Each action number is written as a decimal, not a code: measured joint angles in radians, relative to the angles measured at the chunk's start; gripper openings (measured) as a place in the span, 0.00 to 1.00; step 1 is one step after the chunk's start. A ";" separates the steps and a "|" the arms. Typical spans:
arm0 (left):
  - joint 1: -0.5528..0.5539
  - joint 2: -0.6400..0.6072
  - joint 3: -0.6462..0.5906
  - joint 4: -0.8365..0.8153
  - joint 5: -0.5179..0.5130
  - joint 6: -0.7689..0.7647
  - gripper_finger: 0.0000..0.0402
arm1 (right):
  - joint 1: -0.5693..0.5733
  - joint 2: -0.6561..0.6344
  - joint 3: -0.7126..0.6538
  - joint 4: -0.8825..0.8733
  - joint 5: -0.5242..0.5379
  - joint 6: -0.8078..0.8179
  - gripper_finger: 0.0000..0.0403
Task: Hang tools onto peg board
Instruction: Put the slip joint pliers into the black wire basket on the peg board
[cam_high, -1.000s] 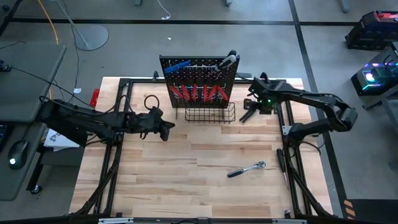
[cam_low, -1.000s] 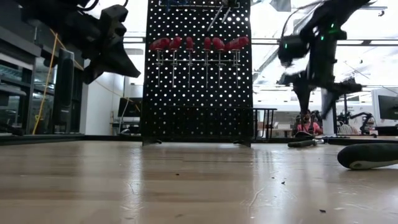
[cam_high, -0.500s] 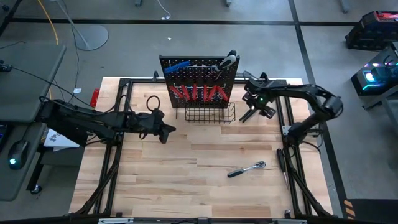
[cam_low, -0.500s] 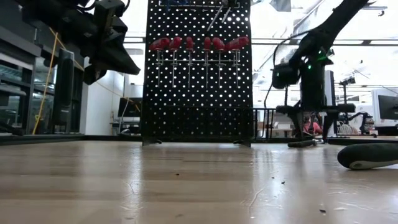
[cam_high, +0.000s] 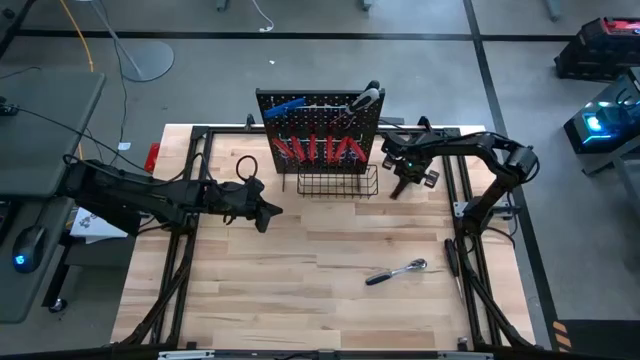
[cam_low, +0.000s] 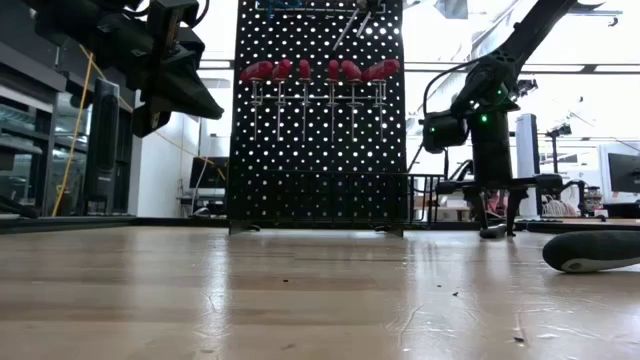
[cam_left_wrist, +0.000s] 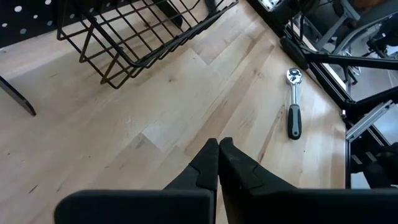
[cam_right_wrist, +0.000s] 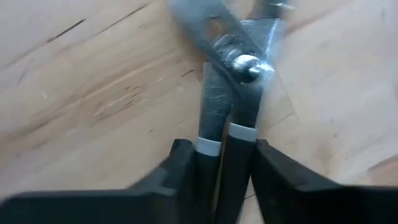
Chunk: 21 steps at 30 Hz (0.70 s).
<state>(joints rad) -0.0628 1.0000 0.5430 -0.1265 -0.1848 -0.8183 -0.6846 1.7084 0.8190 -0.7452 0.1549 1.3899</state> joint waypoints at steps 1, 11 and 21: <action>0.000 0.000 0.000 0.000 0.000 0.001 0.00 | 0.007 0.000 0.000 -0.002 0.005 -0.032 0.25; 0.000 -0.019 0.001 -0.001 0.000 0.026 0.00 | 0.084 -0.116 -0.023 -0.116 -0.021 -0.152 0.23; 0.001 -0.054 0.002 0.014 -0.007 0.062 0.00 | 0.180 -0.402 -0.023 -0.267 0.042 -0.123 0.00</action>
<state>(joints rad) -0.0620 0.9463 0.5446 -0.1124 -0.1921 -0.7566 -0.5042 1.3067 0.7956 -1.0126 0.1965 1.2668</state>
